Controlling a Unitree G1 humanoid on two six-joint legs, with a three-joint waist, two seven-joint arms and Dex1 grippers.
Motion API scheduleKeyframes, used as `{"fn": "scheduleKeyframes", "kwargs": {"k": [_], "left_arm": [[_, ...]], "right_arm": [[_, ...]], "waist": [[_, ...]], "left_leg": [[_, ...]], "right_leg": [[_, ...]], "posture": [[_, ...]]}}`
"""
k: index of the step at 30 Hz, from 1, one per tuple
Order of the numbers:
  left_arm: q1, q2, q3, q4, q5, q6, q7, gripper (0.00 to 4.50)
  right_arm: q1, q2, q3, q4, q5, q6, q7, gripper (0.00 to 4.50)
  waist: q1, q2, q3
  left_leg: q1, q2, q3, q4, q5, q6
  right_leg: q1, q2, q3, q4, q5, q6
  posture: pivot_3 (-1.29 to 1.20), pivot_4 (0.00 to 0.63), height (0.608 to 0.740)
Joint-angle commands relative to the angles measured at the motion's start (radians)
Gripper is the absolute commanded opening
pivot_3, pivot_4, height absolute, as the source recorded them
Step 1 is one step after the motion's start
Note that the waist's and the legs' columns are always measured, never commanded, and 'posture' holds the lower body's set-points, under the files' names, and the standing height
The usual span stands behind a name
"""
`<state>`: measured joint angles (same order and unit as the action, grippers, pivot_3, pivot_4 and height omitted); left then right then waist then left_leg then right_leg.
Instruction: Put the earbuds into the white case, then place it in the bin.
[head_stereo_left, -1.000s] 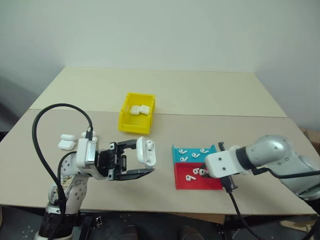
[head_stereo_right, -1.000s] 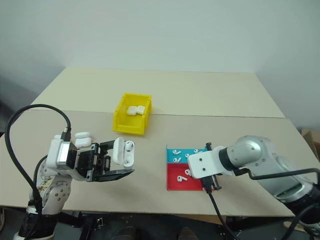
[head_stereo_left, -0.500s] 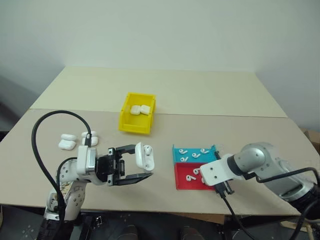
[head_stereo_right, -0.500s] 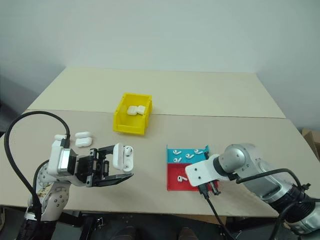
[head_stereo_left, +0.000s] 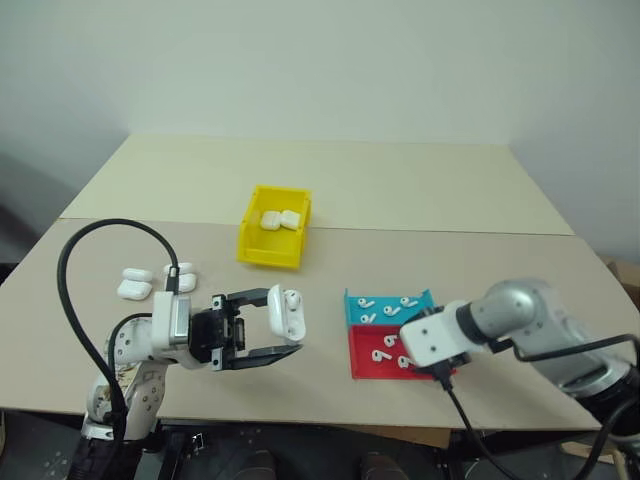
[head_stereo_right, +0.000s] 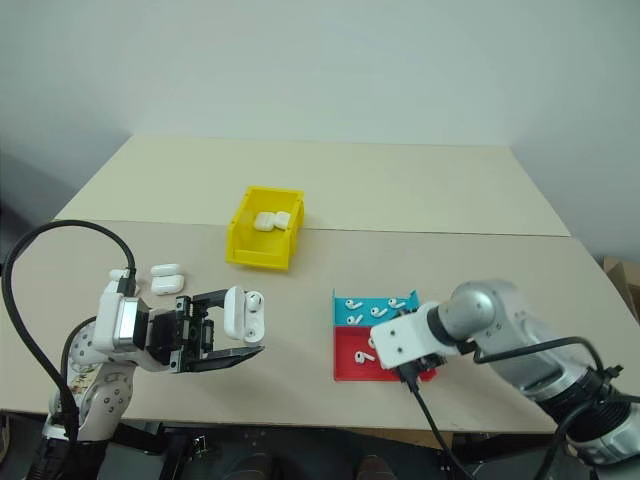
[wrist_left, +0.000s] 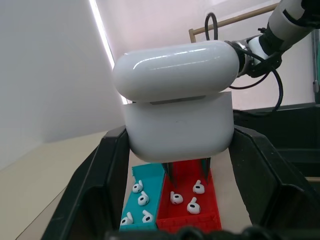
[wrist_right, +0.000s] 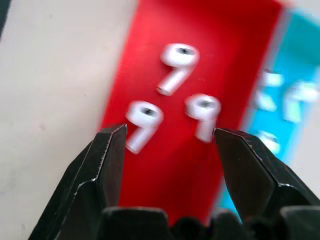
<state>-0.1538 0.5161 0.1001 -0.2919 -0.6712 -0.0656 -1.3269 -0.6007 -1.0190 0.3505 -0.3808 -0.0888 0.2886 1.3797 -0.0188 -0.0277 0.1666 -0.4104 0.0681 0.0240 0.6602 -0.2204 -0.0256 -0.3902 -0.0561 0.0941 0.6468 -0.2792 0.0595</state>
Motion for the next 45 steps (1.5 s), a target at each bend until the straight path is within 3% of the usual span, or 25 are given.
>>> {"fn": "scheduleKeyframes", "kwargs": {"k": [1, 8, 15, 19, 22, 24, 45], "left_arm": [[0.01, 0.016, 0.023, -0.003, -0.011, -0.026, -0.015, 2.73], [0.031, 0.018, 0.016, 0.022, 0.009, -0.057, -0.04, 2.73], [0.06, 0.017, 0.012, 0.013, 0.021, -0.079, -0.04, 2.73], [0.075, 0.014, 0.01, 0.001, 0.026, -0.087, -0.028, 2.73], [0.085, 0.011, 0.007, -0.004, 0.032, -0.095, -0.022, 2.73], [0.087, 0.009, 0.006, -0.004, 0.035, -0.097, -0.02, 2.73], [0.083, 0.013, -0.004, -0.004, 0.037, -0.108, -0.012, 2.73]], "right_arm": [[-0.125, 0.007, -0.034, 0.072, -0.007, 0.027, 0.02, 3.25], [-0.344, 0.134, 0.128, 0.436, -0.17, -0.014, 0.043, 3.25], [-0.411, 0.225, 0.202, 0.618, -0.231, -0.093, 0.077, 3.25], [-0.412, 0.247, 0.213, 0.66, -0.249, -0.12, 0.09, 3.25], [-0.404, 0.253, 0.214, 0.668, -0.264, -0.135, 0.091, 2.72], [-0.403, 0.264, 0.211, 0.682, -0.275, -0.132, 0.073, 2.09], [-0.382, 0.29, 0.206, 0.723, -0.307, -0.171, 0.07, 2.09]], "waist": [[-0.001, 0.0, 0.0], [-0.002, 0.0, 0.0], [0.003, 0.0, 0.0], [0.004, 0.0, 0.0], [0.004, 0.001, 0.0], [0.004, 0.001, 0.0], [0.003, 0.001, 0.0]], "left_leg": [[0.0, 0.0, 0.0, 0.0, 0.0, 0.0], [0.0, 0.0, 0.001, 0.0, 0.0, 0.0], [-0.005, 0.0, 0.001, -0.001, 0.0, 0.0], [-0.005, 0.0, 0.002, 0.0, 0.0, 0.0], [-0.005, 0.0, 0.002, 0.0, 0.0, 0.0], [-0.005, 0.0, 0.002, 0.0, 0.0, 0.0], [-0.005, 0.0, 0.002, 0.0, 0.0, 0.0]], "right_leg": [[0.0, 0.0, 0.0, 0.0, 0.0, 0.0], [-0.001, 0.0, 0.0, 0.0, 0.0, -0.001], [-0.006, 0.0, 0.0, 0.001, 0.0, -0.001], [-0.005, 0.0, 0.0, 0.001, 0.0, -0.001], [-0.006, 0.0, 0.0, 0.002, 0.0, -0.001], [-0.006, 0.0, 0.0, 0.002, 0.0, -0.001], [-0.006, 0.0, 0.0, 0.002, 0.0, -0.001]], "posture": [[0.0, 0.15, 0.74], [0.0, 0.15, 0.74], [0.0, 0.15, 0.74], [0.0, 0.15, 0.74], [0.0, 0.15, 0.74], [0.0, 0.15, 0.74], [0.0, 0.15, 0.74]]}}
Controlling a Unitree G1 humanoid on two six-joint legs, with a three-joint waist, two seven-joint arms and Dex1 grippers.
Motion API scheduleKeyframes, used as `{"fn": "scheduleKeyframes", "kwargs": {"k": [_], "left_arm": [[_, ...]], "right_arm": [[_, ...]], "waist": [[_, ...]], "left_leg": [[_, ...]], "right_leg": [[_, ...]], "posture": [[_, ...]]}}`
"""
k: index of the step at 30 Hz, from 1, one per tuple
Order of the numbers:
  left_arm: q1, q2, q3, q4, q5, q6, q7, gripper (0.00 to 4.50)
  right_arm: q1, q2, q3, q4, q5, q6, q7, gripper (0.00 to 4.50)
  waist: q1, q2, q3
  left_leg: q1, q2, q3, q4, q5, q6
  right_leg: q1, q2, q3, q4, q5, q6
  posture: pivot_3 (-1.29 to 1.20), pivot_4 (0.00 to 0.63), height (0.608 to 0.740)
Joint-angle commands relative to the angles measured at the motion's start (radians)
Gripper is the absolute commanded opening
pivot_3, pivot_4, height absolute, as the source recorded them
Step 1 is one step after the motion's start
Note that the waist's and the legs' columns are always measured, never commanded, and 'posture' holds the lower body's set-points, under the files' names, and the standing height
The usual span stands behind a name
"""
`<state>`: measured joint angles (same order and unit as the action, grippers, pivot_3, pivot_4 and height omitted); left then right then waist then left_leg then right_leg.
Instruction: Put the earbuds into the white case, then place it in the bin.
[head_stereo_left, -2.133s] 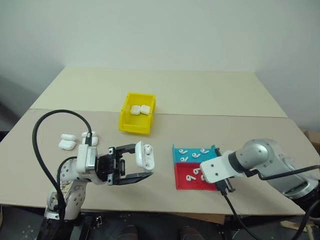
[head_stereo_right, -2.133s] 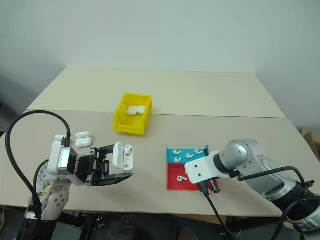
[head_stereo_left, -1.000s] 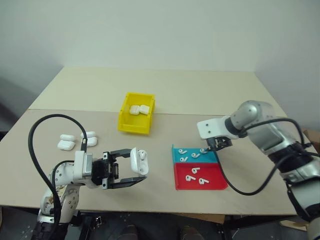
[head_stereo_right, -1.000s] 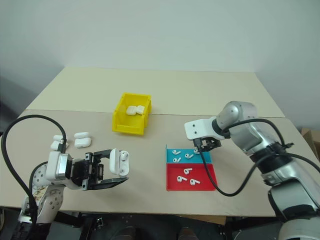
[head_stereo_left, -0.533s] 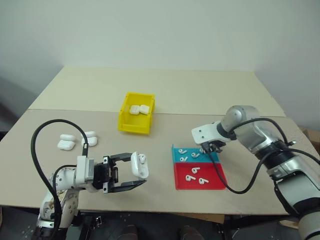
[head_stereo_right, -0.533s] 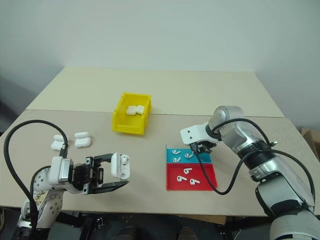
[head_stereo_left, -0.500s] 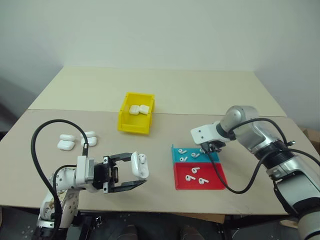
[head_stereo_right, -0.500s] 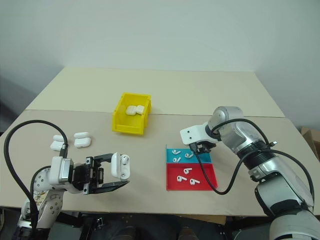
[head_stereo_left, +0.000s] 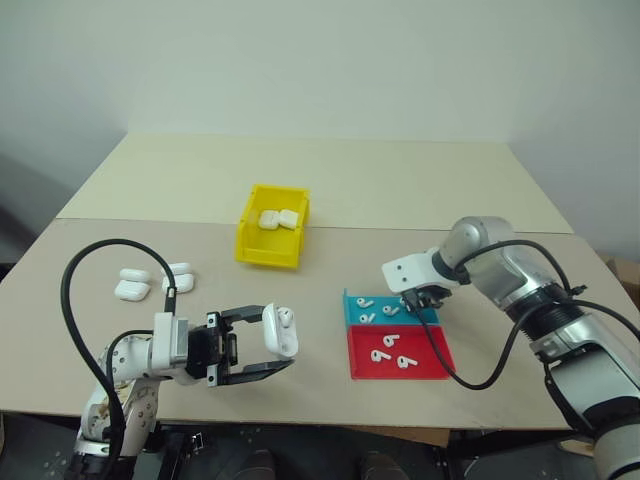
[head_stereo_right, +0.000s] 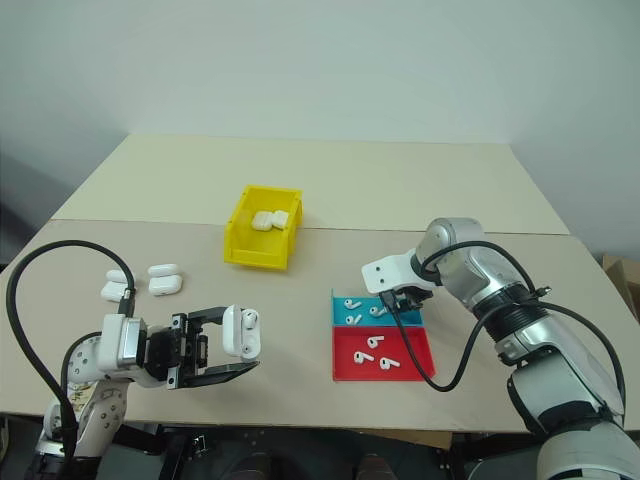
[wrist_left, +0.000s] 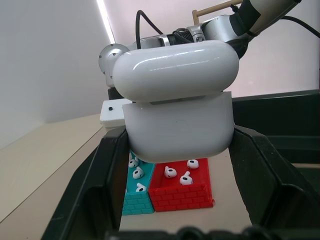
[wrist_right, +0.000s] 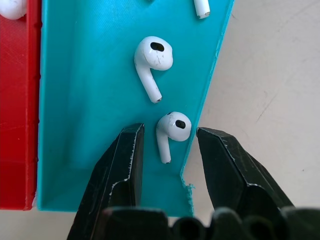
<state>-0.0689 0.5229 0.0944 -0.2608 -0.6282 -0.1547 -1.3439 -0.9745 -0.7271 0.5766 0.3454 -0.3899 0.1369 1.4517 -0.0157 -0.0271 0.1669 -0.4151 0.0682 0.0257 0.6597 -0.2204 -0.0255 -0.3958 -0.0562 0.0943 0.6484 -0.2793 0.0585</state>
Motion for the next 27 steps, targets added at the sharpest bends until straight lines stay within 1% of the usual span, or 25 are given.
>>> {"fn": "scheduleKeyframes", "kwargs": {"k": [1, 9, 11, 24, 27], "left_arm": [[-0.002, 0.005, 0.001, -0.035, -0.006, -0.02, 0.006, 2.73], [-0.005, 0.005, -0.002, -0.033, -0.004, -0.021, 0.006, 2.73], [-0.004, 0.004, -0.003, -0.034, -0.003, -0.021, 0.007, 2.73], [-0.005, 0.007, -0.002, -0.03, 0.0, -0.027, 0.005, 2.73], [-0.005, 0.008, -0.004, -0.03, 0.0, -0.029, 0.006, 2.73]], "right_arm": [[-0.007, -0.002, -0.021, -0.004, -0.004, -0.02, -0.001, 2.09], [-0.001, -0.002, -0.015, 0.002, -0.015, -0.032, -0.009, 2.09], [0.001, -0.004, -0.014, 0.007, -0.02, -0.045, -0.015, 1.71], [0.003, 0.003, -0.016, 0.031, -0.034, -0.074, -0.037, 1.71], [0.007, 0.003, -0.018, 0.029, -0.033, -0.08, -0.037, 1.14]], "waist": [[0.0, 0.0, 0.0], [0.0, 0.0, 0.0], [0.0, 0.0, 0.0], [0.0, 0.0, 0.0], [0.0, 0.0, 0.0]], "left_leg": [[0.0, 0.0, 0.0, 0.0, 0.0, 0.0], [0.0, 0.0, 0.0, 0.0, 0.0, 0.0], [0.0, 0.0, 0.0, 0.0, 0.0, 0.0], [0.001, 0.0, 0.0, 0.0, 0.0, 0.0], [0.001, 0.0, 0.0, 0.0, 0.0, 0.0]], "right_leg": [[0.0, 0.0, 0.0, 0.0, 0.0, 0.0], [0.0, 0.0, 0.0, 0.0, 0.0, 0.0], [0.0, 0.0, 0.0, 0.0, 0.0, 0.0], [0.001, 0.0, 0.0, 0.0, 0.0, 0.0], [0.001, 0.0, 0.0, 0.0, 0.0, 0.0]], "posture": [[0.0, 0.15, 0.74], [0.0, 0.15, 0.74], [0.0, 0.15, 0.74], [0.0, 0.15, 0.74], [0.0, 0.15, 0.74]]}}
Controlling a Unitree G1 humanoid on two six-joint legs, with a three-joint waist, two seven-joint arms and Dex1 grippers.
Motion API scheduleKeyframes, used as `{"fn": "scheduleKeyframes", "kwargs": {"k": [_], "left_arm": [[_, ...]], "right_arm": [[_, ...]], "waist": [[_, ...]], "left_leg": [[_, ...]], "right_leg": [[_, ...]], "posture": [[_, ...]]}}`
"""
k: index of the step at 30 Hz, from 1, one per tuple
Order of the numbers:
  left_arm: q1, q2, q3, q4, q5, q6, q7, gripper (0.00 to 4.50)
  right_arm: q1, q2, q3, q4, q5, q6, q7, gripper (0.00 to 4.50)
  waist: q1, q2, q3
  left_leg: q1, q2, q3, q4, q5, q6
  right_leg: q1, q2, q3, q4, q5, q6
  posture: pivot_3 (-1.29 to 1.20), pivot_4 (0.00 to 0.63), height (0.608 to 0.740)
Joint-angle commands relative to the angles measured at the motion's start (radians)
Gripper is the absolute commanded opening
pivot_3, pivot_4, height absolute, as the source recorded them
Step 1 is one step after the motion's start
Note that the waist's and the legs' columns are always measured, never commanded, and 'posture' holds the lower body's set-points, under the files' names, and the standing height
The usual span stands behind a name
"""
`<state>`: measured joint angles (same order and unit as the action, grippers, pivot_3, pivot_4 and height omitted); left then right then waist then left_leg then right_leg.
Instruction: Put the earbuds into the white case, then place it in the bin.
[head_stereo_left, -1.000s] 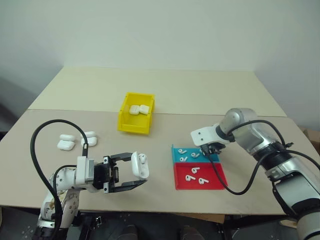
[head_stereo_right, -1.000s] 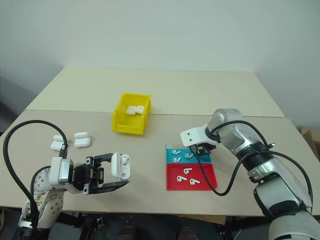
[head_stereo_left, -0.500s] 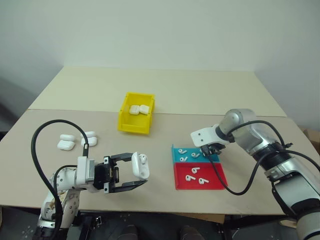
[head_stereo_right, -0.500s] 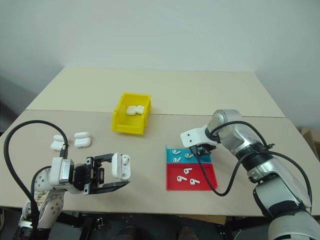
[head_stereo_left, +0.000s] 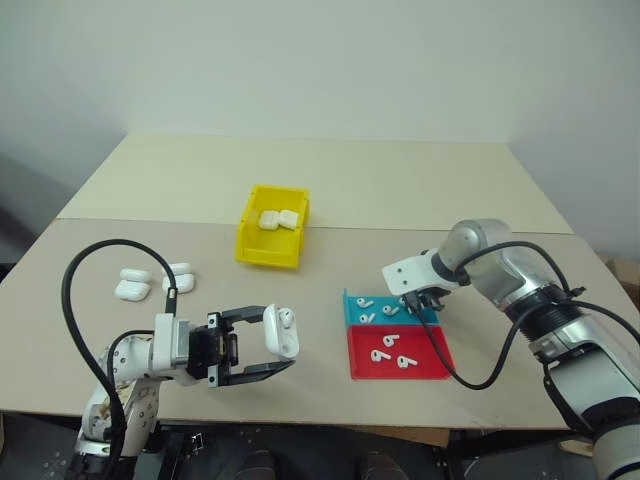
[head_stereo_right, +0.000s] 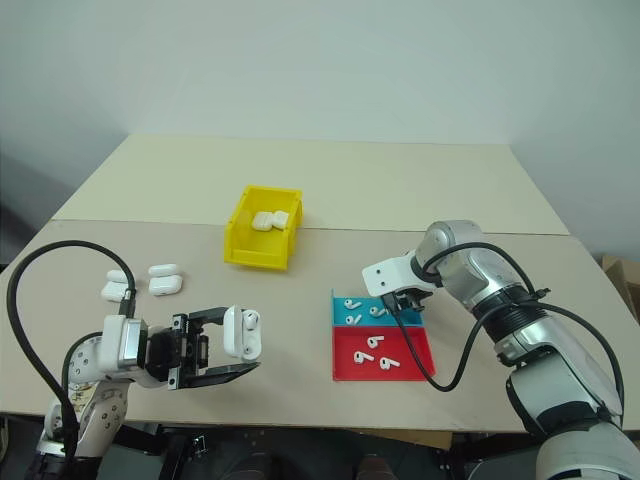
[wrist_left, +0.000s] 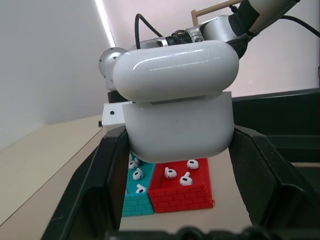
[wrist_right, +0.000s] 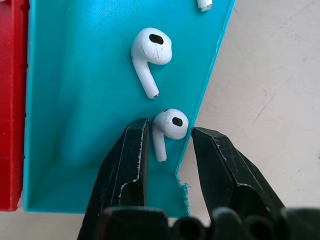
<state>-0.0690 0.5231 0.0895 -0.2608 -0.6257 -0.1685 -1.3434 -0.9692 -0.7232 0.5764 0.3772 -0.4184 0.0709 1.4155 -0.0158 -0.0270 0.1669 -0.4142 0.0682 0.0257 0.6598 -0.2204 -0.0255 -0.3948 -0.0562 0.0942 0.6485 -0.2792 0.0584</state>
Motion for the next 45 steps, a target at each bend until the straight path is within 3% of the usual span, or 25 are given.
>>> {"fn": "scheduleKeyframes", "kwargs": {"k": [1, 2, 13, 20, 27, 34, 39, 45], "left_arm": [[-0.005, 0.008, 0.001, -0.03, -0.003, -0.016, 0.006, 2.73], [-0.004, 0.008, 0.001, -0.03, -0.003, -0.016, 0.006, 2.73], [-0.015, 0.003, -0.002, -0.031, -0.011, -0.01, 0.011, 2.73], [-0.088, -0.027, -0.019, -0.101, -0.089, 0.082, 0.095, 2.73], [-0.167, -0.026, -0.044, -0.156, -0.132, 0.209, 0.185, 2.73], [-0.276, -0.09, -0.079, -0.119, -0.17, 0.263, 0.192, 2.73], [-0.35, -0.173, -0.131, -0.066, -0.124, 0.241, 0.195, 2.73], [-0.407, -0.228, -0.155, -0.012, -0.081, 0.226, 0.19, 2.73]], "right_arm": [[0.002, -0.001, -0.019, -0.003, -0.004, -0.012, -0.003, 0.81], [0.003, -0.001, -0.019, -0.005, -0.005, -0.017, -0.004, 0.62], [0.011, -0.007, -0.041, -0.042, 0.009, 0.002, -0.005, 0.62], [0.07, -0.066, -0.281, -0.354, 0.194, 0.28, 0.014, 0.62], [0.201, -0.088, -0.684, -0.786, 0.533, 0.738, -0.05, 0.62], [0.244, 0.16, -1.123, -1.079, 0.959, 1.044, -0.299, 0.62], [0.231, 0.28, -1.229, -1.182, 1.276, 1.127, -0.506, 0.62], [0.329, 0.273, -1.177, -1.2, 1.537, 1.042, -0.671, 0.62]], "waist": [[0.0, 0.0, 0.0], [0.0, 0.0, 0.0], [0.0, 0.0, 0.0], [0.006, 0.001, 0.0], [0.007, 0.0, 0.0], [0.001, 0.0, 0.0], [0.002, 0.001, 0.0], [0.001, 0.001, 0.0]], "left_leg": [[0.0, 0.0, 0.0, 0.0, 0.0, 0.0], [0.0, 0.0, 0.0, 0.0, 0.0, 0.0], [0.0, 0.0, 0.0, 0.0, 0.0, 0.0], [-0.001, 0.0, 0.0, 0.0, 0.0, 0.0], [-0.001, 0.0, -0.002, 0.0, 0.0, 0.0], [0.001, 0.0, -0.003, 0.001, 0.0, 0.0], [0.001, -0.001, -0.003, 0.001, 0.0, 0.0], [0.0, -0.001, -0.003, 0.0, 0.0, 0.0]], "right_leg": [[0.0, 0.0, 0.0, 0.0, 0.0, 0.0], [0.0, 0.0, 0.0, 0.0, 0.0, 0.0], [0.0, 0.0, 0.0, 0.0, 0.0, 0.0], [-0.001, 0.0, 0.0, 0.0, 0.0, 0.0], [0.001, 0.0, -0.001, 0.0, 0.0, 0.0], [0.003, 0.001, -0.001, 0.0, 0.0, 0.001], [0.004, 0.001, -0.001, 0.0, 0.0, 0.001], [0.004, 0.0, -0.001, -0.001, 0.0, 0.001]], "posture": [[0.0, 0.15, 0.74], [0.0, 0.15, 0.74], [0.0, 0.15, 0.74], [0.0, 0.15, 0.74], [0.0, 0.15, 0.74], [0.0, 0.15, 0.74], [0.0, 0.15, 0.74], [0.0, 0.15, 0.74]]}}
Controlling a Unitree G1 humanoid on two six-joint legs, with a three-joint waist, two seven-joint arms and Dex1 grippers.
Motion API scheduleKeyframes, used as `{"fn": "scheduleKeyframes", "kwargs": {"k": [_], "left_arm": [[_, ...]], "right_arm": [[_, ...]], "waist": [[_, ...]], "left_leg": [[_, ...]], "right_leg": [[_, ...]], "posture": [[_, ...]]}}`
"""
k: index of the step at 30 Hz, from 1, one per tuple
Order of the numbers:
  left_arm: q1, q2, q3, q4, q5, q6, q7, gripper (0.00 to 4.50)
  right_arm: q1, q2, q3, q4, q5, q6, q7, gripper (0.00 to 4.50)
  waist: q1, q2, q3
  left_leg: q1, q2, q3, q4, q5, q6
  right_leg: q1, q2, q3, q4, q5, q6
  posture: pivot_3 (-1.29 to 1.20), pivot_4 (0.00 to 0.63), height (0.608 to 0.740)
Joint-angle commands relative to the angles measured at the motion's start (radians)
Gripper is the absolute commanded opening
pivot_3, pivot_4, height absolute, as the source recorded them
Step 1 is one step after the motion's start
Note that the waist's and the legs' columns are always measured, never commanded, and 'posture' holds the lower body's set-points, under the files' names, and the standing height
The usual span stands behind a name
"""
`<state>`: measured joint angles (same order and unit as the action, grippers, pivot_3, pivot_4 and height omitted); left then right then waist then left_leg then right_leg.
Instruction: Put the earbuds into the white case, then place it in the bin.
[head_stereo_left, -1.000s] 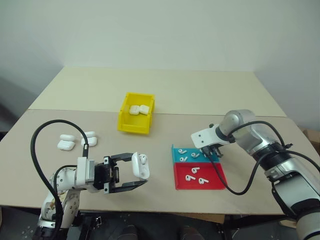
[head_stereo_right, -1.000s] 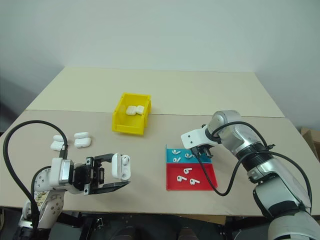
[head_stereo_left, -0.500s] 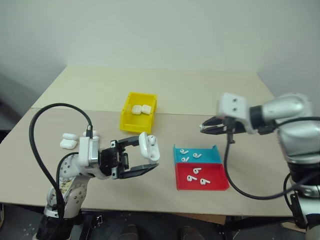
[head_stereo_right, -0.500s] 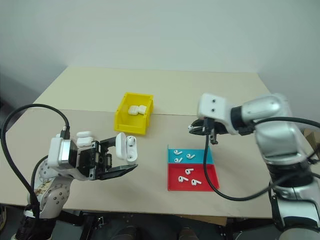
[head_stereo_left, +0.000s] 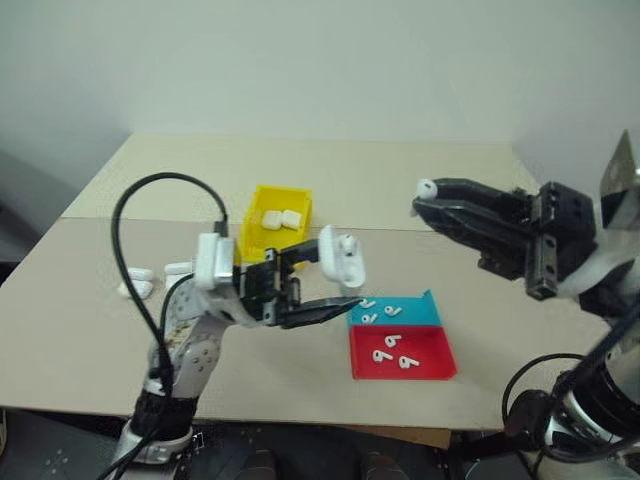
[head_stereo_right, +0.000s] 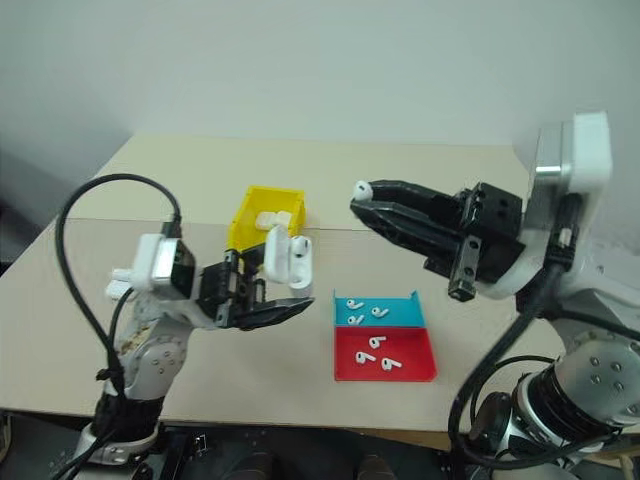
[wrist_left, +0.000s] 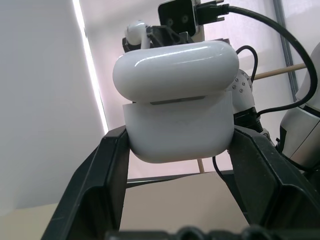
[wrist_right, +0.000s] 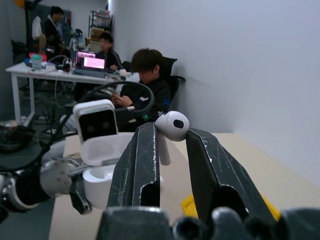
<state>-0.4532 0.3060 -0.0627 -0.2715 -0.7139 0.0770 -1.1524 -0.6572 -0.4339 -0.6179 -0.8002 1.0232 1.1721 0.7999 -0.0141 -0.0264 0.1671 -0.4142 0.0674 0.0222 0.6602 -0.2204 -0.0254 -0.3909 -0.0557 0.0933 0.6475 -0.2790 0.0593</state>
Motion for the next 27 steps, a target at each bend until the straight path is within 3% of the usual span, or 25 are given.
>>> {"fn": "scheduleKeyframes", "kwargs": {"k": [1, 7, 16, 27], "left_arm": [[-0.026, -0.013, -0.003, 0.002, 0.01, -0.02, -0.001, 2.73], [-0.036, -0.018, 0.002, 0.017, 0.021, -0.032, -0.01, 2.73], [-0.035, -0.025, 0.005, 0.02, 0.026, -0.041, -0.016, 2.73], [-0.027, -0.028, 0.006, 0.024, 0.036, -0.059, -0.016, 2.73]], "right_arm": [[0.029, -0.026, 0.032, -0.017, 0.121, -0.076, -0.071, 0.62], [0.071, -0.079, 0.141, 0.026, 0.197, -0.176, -0.117, 0.62], [0.104, -0.148, 0.282, 0.065, 0.167, -0.295, -0.112, 0.62], [0.135, -0.223, 0.367, 0.081, 0.143, -0.368, -0.091, 0.62]], "waist": [[-0.003, 0.0, 0.0], [-0.006, 0.0, 0.0], [-0.004, 0.0, 0.0], [-0.003, 0.0, 0.0]], "left_leg": [[0.0, 0.0, 0.0, 0.0, 0.0, 0.0], [0.0, 0.0, -0.001, 0.0, 0.0, 0.0], [0.0, 0.0, -0.001, 0.0, 0.0, 0.0], [0.0, 0.0, -0.001, 0.0, 0.0, 0.0]], "right_leg": [[0.0, 0.0, 0.0, 0.0, 0.0, 0.0], [0.0, 0.0, 0.0, 0.0, 0.0, 0.0], [0.0, 0.0, 0.0, 0.0, 0.0, 0.0], [0.0, 0.0, 0.0, -0.001, 0.0, 0.0]], "posture": [[0.0, 0.15, 0.74], [0.0, 0.15, 0.74], [0.0, 0.15, 0.74], [0.0, 0.15, 0.74]]}}
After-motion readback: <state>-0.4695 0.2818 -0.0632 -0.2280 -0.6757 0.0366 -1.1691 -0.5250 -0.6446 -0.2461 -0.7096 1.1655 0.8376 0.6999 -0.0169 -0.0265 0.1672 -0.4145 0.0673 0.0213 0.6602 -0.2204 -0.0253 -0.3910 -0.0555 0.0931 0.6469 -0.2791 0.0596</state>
